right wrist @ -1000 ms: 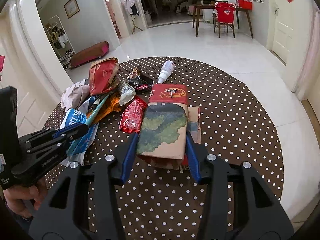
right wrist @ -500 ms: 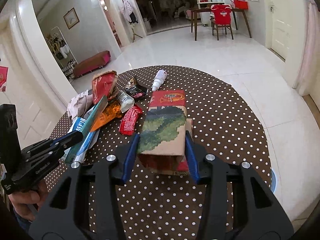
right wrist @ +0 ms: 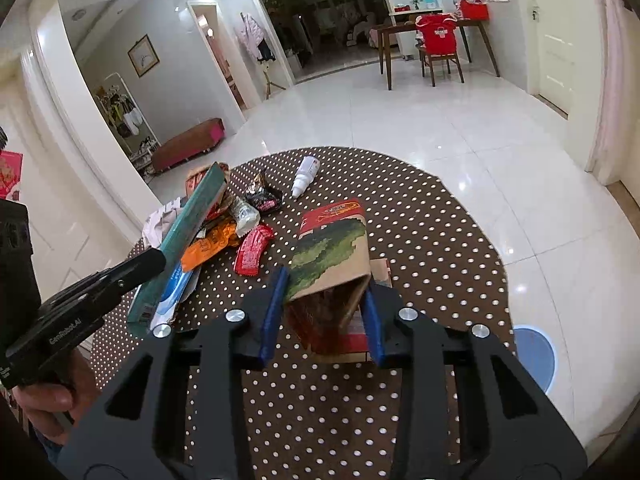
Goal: Collect trash
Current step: 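Carry the tube and box over the blue bucket and open both tools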
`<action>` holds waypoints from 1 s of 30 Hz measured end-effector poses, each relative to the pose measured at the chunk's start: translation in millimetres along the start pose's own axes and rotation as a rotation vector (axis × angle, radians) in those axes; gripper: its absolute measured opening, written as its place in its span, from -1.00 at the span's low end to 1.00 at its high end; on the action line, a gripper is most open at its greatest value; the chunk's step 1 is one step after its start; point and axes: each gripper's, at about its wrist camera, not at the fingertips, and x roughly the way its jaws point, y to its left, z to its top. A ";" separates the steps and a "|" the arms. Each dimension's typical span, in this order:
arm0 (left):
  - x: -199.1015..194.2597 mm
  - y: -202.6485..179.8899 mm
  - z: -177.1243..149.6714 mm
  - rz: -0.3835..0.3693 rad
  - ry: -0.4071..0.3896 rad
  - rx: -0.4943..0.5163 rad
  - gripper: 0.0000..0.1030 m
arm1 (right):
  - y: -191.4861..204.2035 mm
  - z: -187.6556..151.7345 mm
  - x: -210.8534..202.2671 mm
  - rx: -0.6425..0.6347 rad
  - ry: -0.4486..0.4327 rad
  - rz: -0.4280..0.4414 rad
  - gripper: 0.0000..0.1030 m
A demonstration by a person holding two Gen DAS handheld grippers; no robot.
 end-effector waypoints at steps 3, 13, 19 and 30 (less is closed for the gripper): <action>3.3 -10.9 4.2 -0.024 -0.006 0.004 -0.86 | -9.2 1.0 -11.9 0.008 -0.022 0.004 -0.35; 32.5 -84.2 22.1 -0.171 0.009 0.052 -0.86 | -73.2 12.2 -86.3 0.102 -0.163 -0.050 -0.35; 84.8 -162.0 19.8 -0.294 0.113 0.103 -0.87 | -165.3 -3.4 -122.2 0.253 -0.190 -0.159 -0.35; 216.4 -281.2 -19.3 -0.290 0.395 0.241 -0.86 | -308.5 -71.5 -84.5 0.530 -0.039 -0.257 -0.35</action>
